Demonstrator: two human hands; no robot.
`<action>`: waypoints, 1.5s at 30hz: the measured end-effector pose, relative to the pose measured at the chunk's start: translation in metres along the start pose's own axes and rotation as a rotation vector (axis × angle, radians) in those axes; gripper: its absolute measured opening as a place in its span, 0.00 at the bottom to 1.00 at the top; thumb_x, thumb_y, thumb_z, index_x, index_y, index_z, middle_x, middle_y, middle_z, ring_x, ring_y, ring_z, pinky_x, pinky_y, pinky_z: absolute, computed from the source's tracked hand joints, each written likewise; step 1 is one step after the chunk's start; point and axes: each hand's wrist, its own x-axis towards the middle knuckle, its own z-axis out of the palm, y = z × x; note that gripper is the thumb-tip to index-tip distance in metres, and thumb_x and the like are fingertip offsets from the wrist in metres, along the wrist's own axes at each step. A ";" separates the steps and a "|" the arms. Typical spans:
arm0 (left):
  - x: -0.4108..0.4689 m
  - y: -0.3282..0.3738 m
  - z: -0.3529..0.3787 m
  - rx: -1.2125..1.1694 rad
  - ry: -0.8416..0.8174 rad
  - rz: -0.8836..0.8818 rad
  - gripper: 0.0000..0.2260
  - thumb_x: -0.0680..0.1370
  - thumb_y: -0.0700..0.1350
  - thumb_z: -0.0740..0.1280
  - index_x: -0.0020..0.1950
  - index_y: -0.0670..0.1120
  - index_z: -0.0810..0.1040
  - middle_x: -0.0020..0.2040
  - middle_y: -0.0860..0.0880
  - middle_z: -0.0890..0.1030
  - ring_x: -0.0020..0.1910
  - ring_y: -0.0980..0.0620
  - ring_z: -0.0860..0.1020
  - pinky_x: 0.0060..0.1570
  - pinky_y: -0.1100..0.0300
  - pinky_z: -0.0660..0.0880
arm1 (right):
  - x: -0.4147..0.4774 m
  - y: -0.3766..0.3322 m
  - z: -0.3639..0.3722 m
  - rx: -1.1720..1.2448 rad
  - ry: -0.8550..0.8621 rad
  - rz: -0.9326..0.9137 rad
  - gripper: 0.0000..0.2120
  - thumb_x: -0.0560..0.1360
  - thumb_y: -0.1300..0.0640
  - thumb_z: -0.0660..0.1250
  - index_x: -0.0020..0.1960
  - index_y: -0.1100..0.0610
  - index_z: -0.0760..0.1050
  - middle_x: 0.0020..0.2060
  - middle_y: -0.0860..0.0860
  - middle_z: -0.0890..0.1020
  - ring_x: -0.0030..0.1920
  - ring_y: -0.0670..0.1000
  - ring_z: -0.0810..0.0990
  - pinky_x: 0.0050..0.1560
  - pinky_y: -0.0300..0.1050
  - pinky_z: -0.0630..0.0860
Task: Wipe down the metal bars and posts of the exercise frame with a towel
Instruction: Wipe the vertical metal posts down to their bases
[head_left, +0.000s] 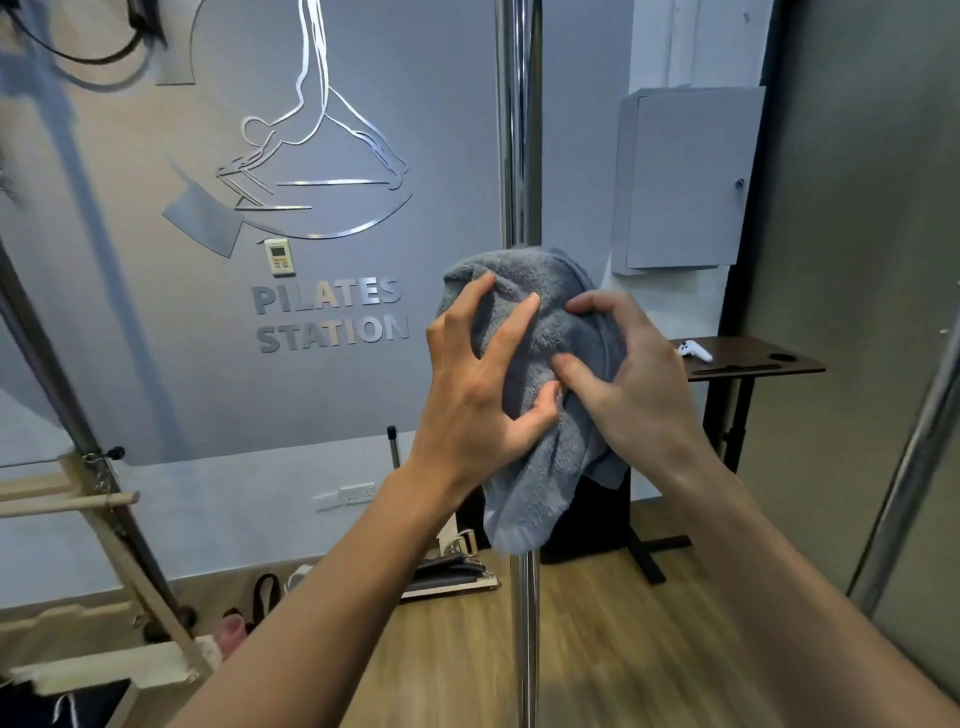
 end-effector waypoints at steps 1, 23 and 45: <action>-0.006 0.003 -0.001 -0.007 0.015 0.021 0.29 0.71 0.50 0.71 0.70 0.43 0.73 0.71 0.36 0.65 0.67 0.38 0.66 0.70 0.52 0.63 | -0.008 -0.001 -0.003 0.008 -0.009 -0.011 0.17 0.73 0.57 0.72 0.58 0.47 0.72 0.51 0.41 0.79 0.51 0.42 0.79 0.54 0.41 0.76; -0.103 -0.001 0.041 -0.321 -0.035 -0.482 0.25 0.70 0.39 0.68 0.67 0.46 0.68 0.68 0.49 0.65 0.71 0.52 0.65 0.71 0.54 0.65 | -0.093 0.074 0.065 -0.178 -0.032 -0.064 0.25 0.72 0.64 0.69 0.65 0.49 0.69 0.57 0.47 0.75 0.54 0.52 0.74 0.57 0.50 0.73; -0.133 -0.060 0.048 -0.256 -0.333 -0.206 0.28 0.72 0.45 0.72 0.71 0.49 0.68 0.71 0.48 0.63 0.67 0.47 0.64 0.68 0.55 0.66 | -0.129 0.102 0.115 -0.286 0.210 0.095 0.17 0.70 0.57 0.62 0.59 0.52 0.69 0.51 0.49 0.76 0.50 0.51 0.73 0.53 0.42 0.69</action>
